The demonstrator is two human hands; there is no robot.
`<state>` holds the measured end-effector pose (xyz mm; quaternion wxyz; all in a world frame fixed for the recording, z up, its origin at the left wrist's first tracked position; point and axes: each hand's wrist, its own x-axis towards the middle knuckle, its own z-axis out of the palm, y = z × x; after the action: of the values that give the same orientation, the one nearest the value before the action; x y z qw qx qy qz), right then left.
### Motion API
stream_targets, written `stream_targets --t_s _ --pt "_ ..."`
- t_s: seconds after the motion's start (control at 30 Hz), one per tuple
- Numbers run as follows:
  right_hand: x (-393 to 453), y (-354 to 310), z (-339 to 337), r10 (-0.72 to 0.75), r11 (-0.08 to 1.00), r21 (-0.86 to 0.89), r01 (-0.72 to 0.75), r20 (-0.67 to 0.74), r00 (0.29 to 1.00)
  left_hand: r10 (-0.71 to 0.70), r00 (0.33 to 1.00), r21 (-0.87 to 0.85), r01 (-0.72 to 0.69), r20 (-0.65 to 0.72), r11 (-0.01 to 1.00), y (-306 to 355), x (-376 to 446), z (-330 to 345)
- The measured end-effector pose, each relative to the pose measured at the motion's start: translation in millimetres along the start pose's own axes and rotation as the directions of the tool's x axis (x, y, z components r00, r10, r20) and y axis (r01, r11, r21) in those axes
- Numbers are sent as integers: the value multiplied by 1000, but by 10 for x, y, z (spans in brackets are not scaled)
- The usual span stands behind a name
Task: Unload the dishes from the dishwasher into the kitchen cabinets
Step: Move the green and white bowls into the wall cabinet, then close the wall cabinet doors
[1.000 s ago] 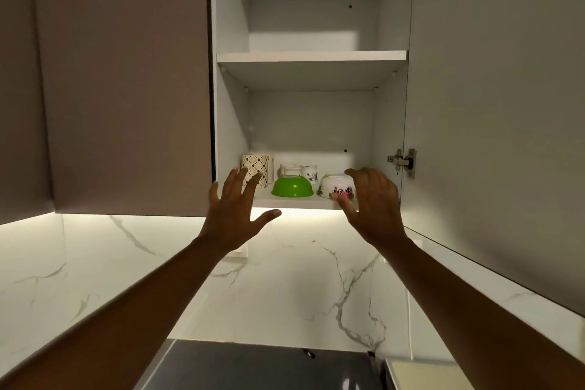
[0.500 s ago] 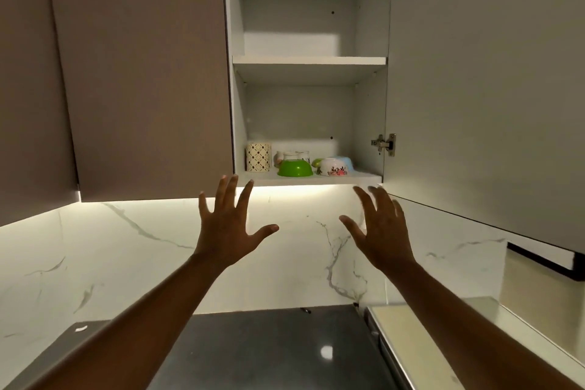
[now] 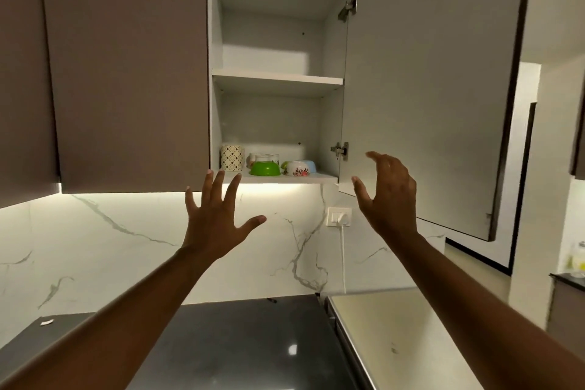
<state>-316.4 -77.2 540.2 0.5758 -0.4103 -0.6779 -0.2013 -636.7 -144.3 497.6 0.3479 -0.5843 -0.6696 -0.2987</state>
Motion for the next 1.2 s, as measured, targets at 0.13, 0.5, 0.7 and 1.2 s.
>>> stream_targets --t_s 0.13,0.5,0.7,1.2 --pt "13 166 -487 -113 987 -123 107 -46 993 -62 997 -17 63 44 998 283 -73 -165" --pt "130 1043 -1628 173 981 113 -158 -141 975 83 995 -62 -80 50 995 1628 -339 -475" --pt "-78 1179 -1494 447 764 461 -452 127 886 -12 994 -99 23 108 995 1832 -445 -642" --pt "-382 47 -1020 264 618 744 -254 107 958 3 984 -664 117 176 739 1759 -536 -751"
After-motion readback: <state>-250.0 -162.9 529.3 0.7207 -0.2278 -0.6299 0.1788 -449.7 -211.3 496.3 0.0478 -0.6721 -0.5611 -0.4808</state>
